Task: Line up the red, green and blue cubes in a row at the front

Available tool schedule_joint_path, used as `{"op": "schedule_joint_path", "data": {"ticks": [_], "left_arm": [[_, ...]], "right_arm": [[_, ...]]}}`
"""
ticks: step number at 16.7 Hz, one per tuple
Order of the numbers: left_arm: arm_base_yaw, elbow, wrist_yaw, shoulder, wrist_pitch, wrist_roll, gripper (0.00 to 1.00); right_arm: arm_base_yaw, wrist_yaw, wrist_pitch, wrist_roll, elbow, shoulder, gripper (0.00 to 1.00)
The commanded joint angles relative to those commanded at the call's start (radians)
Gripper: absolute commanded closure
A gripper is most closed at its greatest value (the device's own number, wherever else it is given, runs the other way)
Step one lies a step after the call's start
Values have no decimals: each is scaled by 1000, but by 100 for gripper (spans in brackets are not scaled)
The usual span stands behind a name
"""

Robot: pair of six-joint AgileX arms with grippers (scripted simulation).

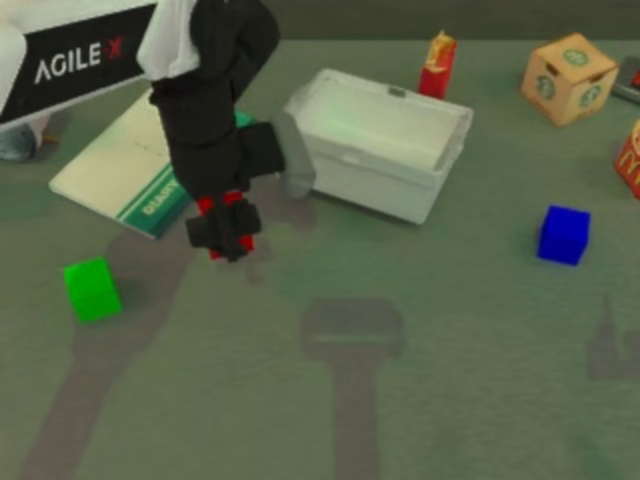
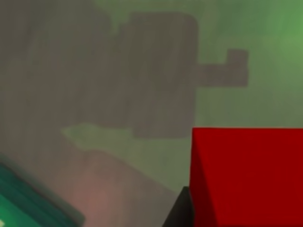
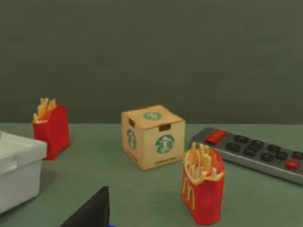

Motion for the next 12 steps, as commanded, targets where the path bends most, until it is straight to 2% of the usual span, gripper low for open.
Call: {"op": "schedule_joint_path", "data": {"ticks": [4, 9, 12], "left_arm": [[-38, -73, -1, -73, 16, 7, 100], [-154, -338, -3, -282, 50, 31, 100], [-206, -425, -4, -365, 64, 44, 100]], "right_arm": [[0, 0, 0, 0, 0, 0, 0], [0, 0, 0, 0, 0, 0, 0], [0, 0, 0, 0, 0, 0, 0]]}}
